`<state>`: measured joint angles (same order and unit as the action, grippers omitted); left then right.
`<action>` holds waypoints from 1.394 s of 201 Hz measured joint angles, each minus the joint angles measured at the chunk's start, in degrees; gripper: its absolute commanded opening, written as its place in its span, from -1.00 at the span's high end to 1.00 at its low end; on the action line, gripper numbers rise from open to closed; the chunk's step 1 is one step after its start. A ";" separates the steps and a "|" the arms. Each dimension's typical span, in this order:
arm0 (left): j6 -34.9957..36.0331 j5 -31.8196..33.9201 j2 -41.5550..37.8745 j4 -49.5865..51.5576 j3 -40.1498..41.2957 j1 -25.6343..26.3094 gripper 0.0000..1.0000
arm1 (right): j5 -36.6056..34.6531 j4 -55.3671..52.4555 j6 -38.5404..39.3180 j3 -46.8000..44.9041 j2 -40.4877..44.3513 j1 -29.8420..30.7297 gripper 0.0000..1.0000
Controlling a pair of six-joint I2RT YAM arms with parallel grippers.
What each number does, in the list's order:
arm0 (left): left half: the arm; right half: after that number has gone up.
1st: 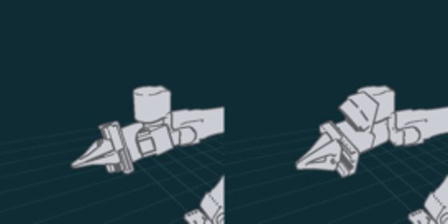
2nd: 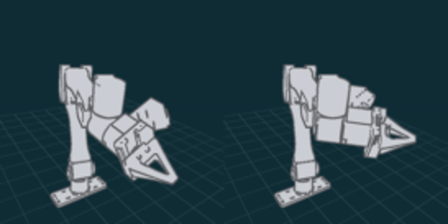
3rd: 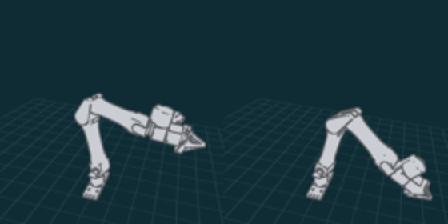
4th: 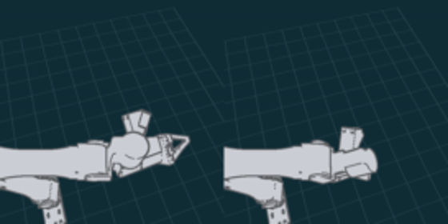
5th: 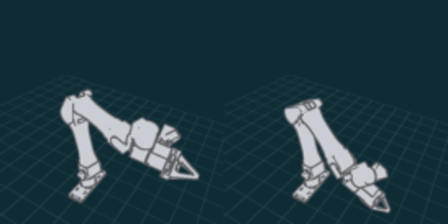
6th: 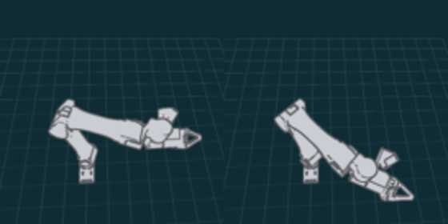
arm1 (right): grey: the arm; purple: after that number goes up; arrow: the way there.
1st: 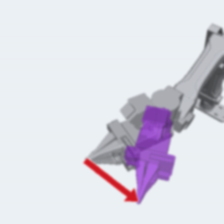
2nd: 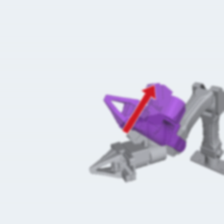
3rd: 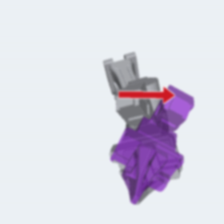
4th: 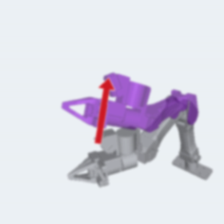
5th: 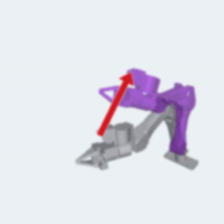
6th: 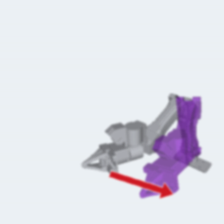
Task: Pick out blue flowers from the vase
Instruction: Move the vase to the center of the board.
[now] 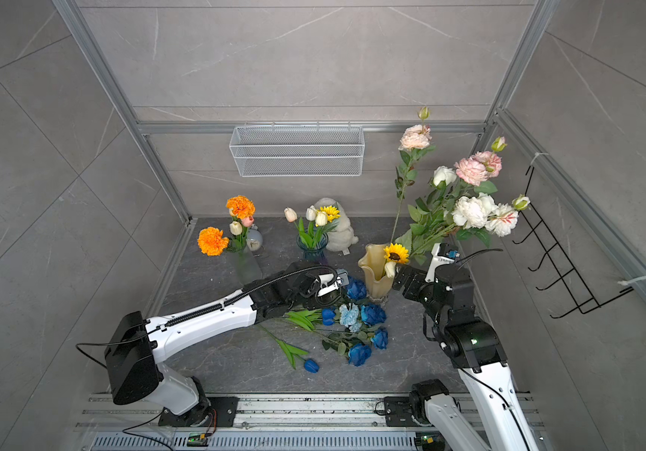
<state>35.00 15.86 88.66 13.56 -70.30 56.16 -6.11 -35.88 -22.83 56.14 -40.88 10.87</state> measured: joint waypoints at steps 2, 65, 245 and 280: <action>-0.28 -0.04 -0.13 0.07 0.00 -0.07 -0.86 | -0.11 0.02 0.00 -0.13 0.22 0.00 -0.99; -6.45 -2.91 -2.56 1.57 -0.09 -4.02 -0.99 | -2.73 0.11 0.61 -3.87 5.49 0.00 -0.99; -22.14 -10.29 -23.71 18.29 -2.27 -17.99 -1.00 | -14.32 -6.80 -6.21 -11.04 12.92 0.00 -0.99; -22.05 -10.25 -26.53 19.61 -5.49 -20.74 -0.99 | -12.09 -6.75 -6.36 -9.88 13.40 0.00 -0.99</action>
<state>12.95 5.61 62.13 33.17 -75.79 35.42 -18.20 -42.63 -29.19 46.26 -27.49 10.87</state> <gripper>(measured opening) 0.996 0.991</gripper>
